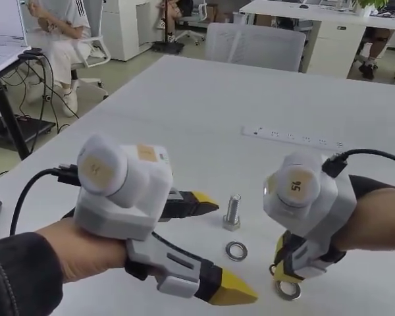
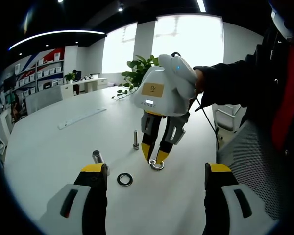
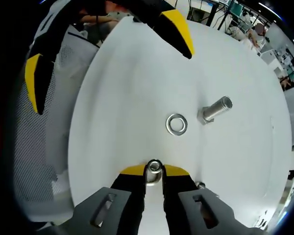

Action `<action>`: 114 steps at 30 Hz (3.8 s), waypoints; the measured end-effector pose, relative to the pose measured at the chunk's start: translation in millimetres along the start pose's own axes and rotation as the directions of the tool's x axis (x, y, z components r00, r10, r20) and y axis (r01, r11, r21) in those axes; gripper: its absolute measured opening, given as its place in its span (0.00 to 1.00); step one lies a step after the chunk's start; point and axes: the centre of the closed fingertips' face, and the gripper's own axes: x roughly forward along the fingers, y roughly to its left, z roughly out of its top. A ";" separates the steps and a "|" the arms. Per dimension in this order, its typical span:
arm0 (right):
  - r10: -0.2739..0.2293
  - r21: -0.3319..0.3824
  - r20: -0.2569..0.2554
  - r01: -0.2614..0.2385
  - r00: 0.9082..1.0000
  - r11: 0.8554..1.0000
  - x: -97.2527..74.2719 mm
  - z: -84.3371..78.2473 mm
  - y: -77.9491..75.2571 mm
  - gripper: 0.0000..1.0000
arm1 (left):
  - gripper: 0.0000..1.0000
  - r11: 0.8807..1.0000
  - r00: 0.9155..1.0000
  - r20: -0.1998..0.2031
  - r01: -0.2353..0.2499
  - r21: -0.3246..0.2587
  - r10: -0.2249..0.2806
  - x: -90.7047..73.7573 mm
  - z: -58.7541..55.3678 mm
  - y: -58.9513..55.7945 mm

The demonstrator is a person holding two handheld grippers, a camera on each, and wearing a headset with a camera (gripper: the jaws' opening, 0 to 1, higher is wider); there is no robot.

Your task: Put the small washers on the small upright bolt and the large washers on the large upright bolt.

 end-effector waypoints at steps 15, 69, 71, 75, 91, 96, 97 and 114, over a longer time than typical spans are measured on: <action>-0.026 0.060 -0.011 0.027 1.000 0.998 -26.6 -32.4 -7.6 0.13 | 0.82 1.000 1.000 -0.005 0.005 -0.004 -0.005 4.2 0.0 0.1; -0.087 0.045 -0.049 0.089 0.995 0.995 -53.7 -35.8 -71.2 0.13 | 0.82 0.999 1.000 -0.002 -0.025 -0.033 0.025 5.9 -4.0 10.5; -0.085 0.039 -0.054 0.087 0.995 0.995 -52.5 -36.1 -71.2 0.13 | 0.82 0.999 1.000 -0.004 -0.024 -0.033 0.024 6.0 -4.7 10.7; -0.078 0.038 -0.061 0.081 0.995 0.996 -49.9 -36.7 -71.6 0.13 | 0.82 0.999 1.000 -0.002 -0.023 -0.035 0.023 6.1 -5.1 11.1; -0.058 0.038 -0.072 0.061 0.996 0.997 -42.7 -36.9 -70.7 0.13 | 0.81 0.999 1.000 -0.002 -0.026 -0.040 0.026 3.9 -7.2 11.8; -0.051 0.038 -0.073 0.054 0.996 0.998 -40.0 -36.5 -69.5 0.13 | 0.81 0.999 1.000 -0.004 -0.027 -0.040 0.026 3.3 -8.1 11.8; -0.048 0.039 -0.075 0.052 0.996 0.998 -39.2 -36.8 -69.0 0.13 | 0.81 0.999 1.000 -0.003 -0.027 -0.041 0.027 3.2 -8.1 11.8; -0.016 0.048 -0.092 0.020 0.996 0.999 -15.7 -43.8 -69.9 0.14 | 0.81 0.999 1.000 -0.006 -0.024 -0.045 0.024 3.5 -9.7 12.5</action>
